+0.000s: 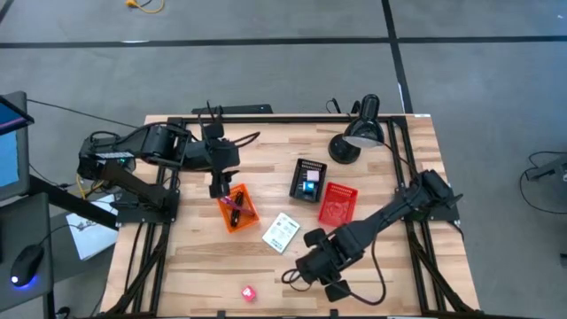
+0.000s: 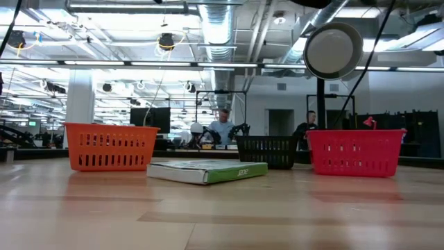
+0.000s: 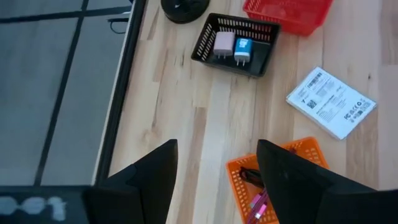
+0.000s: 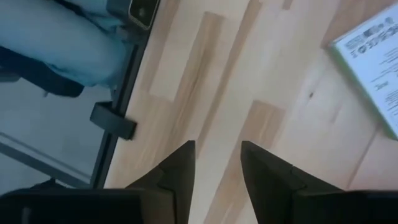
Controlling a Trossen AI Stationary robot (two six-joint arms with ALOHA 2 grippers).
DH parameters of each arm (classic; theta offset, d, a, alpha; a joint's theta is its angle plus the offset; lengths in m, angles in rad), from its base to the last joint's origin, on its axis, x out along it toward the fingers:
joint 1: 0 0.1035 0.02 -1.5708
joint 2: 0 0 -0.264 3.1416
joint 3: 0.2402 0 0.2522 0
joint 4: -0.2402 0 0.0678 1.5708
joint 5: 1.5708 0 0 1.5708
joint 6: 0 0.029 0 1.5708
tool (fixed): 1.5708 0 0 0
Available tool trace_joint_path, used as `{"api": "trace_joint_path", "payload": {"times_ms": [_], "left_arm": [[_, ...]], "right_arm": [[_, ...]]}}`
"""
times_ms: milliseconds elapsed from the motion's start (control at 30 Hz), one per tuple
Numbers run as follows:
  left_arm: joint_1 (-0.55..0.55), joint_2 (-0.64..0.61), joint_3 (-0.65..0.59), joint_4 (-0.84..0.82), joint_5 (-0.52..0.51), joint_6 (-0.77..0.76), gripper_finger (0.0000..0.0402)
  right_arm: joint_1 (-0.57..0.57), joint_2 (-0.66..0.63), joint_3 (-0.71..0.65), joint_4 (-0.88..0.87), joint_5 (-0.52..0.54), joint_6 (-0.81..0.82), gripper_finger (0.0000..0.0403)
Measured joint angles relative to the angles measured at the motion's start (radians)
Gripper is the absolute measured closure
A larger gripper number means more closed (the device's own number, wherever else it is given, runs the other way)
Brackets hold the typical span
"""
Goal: Pick and place items into bin
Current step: Put the red charger adapter into the black bin
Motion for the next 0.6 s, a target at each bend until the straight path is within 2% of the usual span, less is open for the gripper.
{"api": "trace_joint_path", "payload": {"times_ms": [167,400,600], "left_arm": [[0.0,0.0,0.0,0.005,0.0,-0.001,0.0189],[0.0,0.011,0.0,0.119,0.005,-0.175,0.0189],[0.0,0.021,0.0,0.137,0.009,-0.084,0.0189]], "right_arm": [[0.018,0.0,0.0,-0.034,0.0,0.059,0.0281],[0.051,0.0,0.0,-0.113,-0.001,0.011,0.0281],[0.058,-0.017,-0.001,-0.202,-0.002,-0.003,0.0281]]}}
